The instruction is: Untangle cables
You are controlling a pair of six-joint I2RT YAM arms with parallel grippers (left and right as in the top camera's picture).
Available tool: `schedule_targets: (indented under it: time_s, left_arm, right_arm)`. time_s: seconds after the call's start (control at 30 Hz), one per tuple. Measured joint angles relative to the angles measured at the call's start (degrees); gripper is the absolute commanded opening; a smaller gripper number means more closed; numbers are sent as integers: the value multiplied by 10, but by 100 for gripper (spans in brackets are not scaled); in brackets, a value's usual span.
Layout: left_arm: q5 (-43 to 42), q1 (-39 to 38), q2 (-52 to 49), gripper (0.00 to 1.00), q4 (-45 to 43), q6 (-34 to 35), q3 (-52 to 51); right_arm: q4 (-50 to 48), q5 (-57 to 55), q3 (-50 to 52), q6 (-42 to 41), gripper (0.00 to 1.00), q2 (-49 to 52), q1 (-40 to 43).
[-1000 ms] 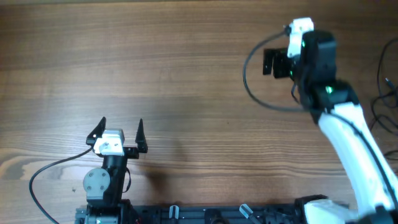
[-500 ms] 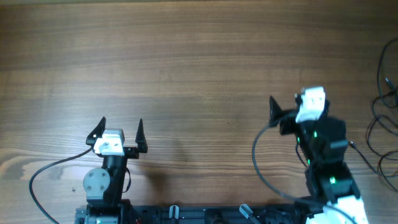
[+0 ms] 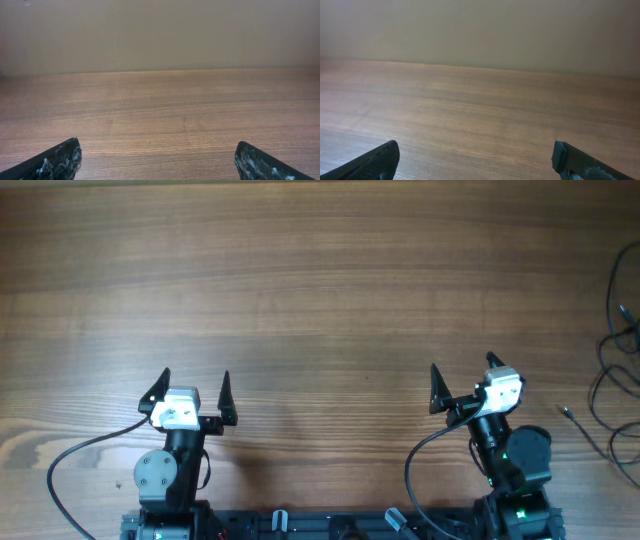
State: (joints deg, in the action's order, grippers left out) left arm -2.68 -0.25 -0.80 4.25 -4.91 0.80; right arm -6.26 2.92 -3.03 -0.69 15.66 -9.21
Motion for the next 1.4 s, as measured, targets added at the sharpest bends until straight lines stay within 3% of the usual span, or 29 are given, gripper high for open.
schedule_targets:
  time_s: [0.4,0.83,1.4]
  left_arm:
    - [0,0,0,100,0,0,0]
    - [0,0,0,100,0,0,0]
    - [0,0,0,100,0,0,0]
  right_arm:
    - [7,46,0,13,100,-78,73]
    - [30,61,26,40,100,-142,73]
    - [54,76,26,62,100,-144,93]
